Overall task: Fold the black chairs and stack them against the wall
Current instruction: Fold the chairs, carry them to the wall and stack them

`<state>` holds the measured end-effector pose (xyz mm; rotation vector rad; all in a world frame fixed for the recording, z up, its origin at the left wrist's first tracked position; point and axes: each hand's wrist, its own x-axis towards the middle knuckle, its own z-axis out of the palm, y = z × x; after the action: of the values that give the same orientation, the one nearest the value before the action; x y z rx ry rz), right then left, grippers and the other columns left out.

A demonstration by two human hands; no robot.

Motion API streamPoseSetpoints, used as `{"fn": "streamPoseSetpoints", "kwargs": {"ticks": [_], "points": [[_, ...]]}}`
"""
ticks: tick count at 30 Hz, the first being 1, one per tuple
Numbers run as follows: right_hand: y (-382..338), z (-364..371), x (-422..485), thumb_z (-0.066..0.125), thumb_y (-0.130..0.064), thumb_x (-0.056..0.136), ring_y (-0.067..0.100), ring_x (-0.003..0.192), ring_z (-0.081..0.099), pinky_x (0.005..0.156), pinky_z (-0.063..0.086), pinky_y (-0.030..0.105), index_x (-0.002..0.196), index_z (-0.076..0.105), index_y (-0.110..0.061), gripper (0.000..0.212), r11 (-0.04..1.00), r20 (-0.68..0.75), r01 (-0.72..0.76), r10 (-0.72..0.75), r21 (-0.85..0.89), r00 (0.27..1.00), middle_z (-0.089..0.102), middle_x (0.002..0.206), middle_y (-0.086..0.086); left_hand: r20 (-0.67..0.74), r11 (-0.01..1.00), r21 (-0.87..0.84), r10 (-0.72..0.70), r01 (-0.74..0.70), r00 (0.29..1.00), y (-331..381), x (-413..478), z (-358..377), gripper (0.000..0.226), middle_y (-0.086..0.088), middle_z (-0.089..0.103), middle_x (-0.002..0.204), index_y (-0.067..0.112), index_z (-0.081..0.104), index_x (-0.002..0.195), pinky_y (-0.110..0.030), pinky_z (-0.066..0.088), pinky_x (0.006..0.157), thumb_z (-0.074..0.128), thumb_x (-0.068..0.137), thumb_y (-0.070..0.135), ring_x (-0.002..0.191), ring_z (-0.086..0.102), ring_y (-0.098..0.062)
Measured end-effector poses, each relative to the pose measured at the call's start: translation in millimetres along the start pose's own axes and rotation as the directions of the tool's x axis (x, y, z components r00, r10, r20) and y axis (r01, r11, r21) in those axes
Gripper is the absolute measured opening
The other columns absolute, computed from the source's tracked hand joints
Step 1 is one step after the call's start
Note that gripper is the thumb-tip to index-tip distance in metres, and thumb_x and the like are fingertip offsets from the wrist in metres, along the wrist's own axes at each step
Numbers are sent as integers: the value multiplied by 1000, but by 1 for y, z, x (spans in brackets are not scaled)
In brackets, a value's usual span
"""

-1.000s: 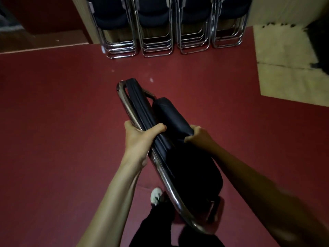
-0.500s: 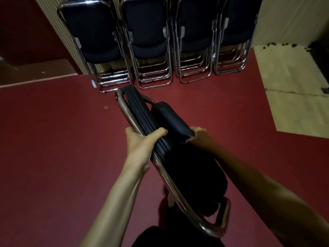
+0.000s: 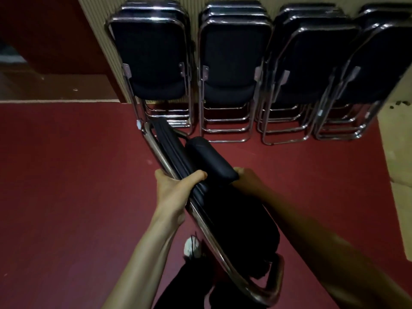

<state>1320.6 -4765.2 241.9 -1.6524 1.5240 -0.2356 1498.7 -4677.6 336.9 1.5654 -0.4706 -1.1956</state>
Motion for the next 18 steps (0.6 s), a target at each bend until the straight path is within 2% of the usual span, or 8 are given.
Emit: {"fn": "streamPoseSetpoints", "kwargs": {"ticks": [4, 7, 9, 13, 16, 18], "points": [[-48, -14, 104, 67, -23, 71, 17, 84, 60, 74, 48, 34, 96, 64, -15, 26, 1000, 71, -10, 10, -2, 997, 67, 92, 6, -84, 1000, -10, -11, 10, 996, 47, 87, 7, 64, -11, 66, 97, 6, 43, 116, -36, 60, 70, 83, 66, 3, 79, 69, -20], [-87, -25, 175, 69, -14, 66, 25, 89, 64, 75, 49, 31, 107, 63, -14, 41, 1000, 148, -29, 27, 9, 989, 67, 97, 8, -141, 999, -37, 6, -11, 990, 77, 144, 11, 67, -14, 67, 101, 4, 44, 116, -38, 60, 74, 85, 63, 4, 85, 70, -23], [-114, -30, 222, 68, -21, 60, 27, 91, 64, 73, 49, 29, 108, 63, -13, 48, 999, 185, 14, -7, -35, 983, 67, 98, 9, -189, 998, -60, 15, -27, 982, 96, 179, 14, 68, -12, 66, 99, 5, 43, 116, -39, 59, 77, 85, 62, 5, 85, 70, -23], [-162, -33, 315, 68, -9, 73, 24, 82, 64, 61, 44, 23, 114, 63, -12, 42, 977, 243, 130, -86, -168, 966, 68, 100, 11, -293, 993, -108, 10, -43, 956, 126, 249, 18, 66, -12, 66, 97, 1, 45, 117, -29, 57, 64, 84, 64, 4, 77, 69, -17], [-194, -35, 371, 67, -8, 74, 24, 92, 65, 68, 44, 23, 113, 63, -13, 40, 953, 282, 219, -155, -210, 947, 69, 104, 9, -344, 988, -145, -4, -49, 939, 144, 296, 19, 77, -22, 68, 104, -6, 50, 119, -27, 55, 60, 87, 54, 14, 76, 72, -21], [-216, -35, 406, 67, -8, 75, 20, 85, 64, 63, 43, 21, 109, 64, -15, 35, 943, 314, 248, -171, -224, 934, 69, 99, 7, -394, 984, -174, -26, -47, 919, 154, 326, 18, 74, -23, 68, 105, -6, 51, 120, -27, 55, 60, 87, 57, 11, 79, 72, -24]]}}
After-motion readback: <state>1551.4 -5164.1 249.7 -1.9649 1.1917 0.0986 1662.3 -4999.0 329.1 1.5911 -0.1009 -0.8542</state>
